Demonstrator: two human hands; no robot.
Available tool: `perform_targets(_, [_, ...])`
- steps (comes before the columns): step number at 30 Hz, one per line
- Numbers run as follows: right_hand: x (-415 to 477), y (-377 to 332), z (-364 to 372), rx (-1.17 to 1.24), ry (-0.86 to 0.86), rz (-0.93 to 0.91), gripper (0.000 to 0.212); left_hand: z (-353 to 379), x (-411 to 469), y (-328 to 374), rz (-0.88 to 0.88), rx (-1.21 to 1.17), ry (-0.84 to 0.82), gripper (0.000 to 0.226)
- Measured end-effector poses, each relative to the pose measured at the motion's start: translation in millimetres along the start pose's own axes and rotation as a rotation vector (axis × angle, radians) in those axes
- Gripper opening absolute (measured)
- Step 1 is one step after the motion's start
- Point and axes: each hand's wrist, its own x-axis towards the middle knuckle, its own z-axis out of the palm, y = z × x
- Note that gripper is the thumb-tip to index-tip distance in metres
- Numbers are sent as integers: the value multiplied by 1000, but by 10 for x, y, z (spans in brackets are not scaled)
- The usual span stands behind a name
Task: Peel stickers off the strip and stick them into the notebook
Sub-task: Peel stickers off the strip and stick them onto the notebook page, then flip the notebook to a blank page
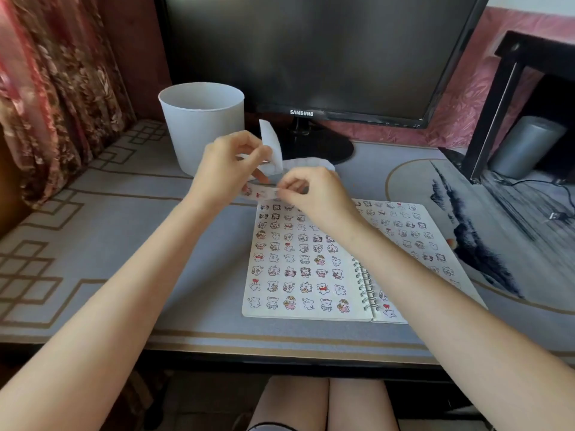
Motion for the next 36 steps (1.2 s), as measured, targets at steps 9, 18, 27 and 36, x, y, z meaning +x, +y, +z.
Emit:
perform_targets(9, [147,-43,247,-101,-98,33,25,-40,0,-364,-85,-38,111,14])
perform_targets(18, [-802,-325,-22,-128,-316,-10,37,-9,-4,-469,-118,-101,113,14])
perform_targets(27, [-1107,-360,21,-270,-315,-169,49,-30,-74,-506,-122,-189,118,13])
perform_targets(36, [-1248,-374,-10,64,-84,33,9,-51,-90,-519,-112,-191,128,13])
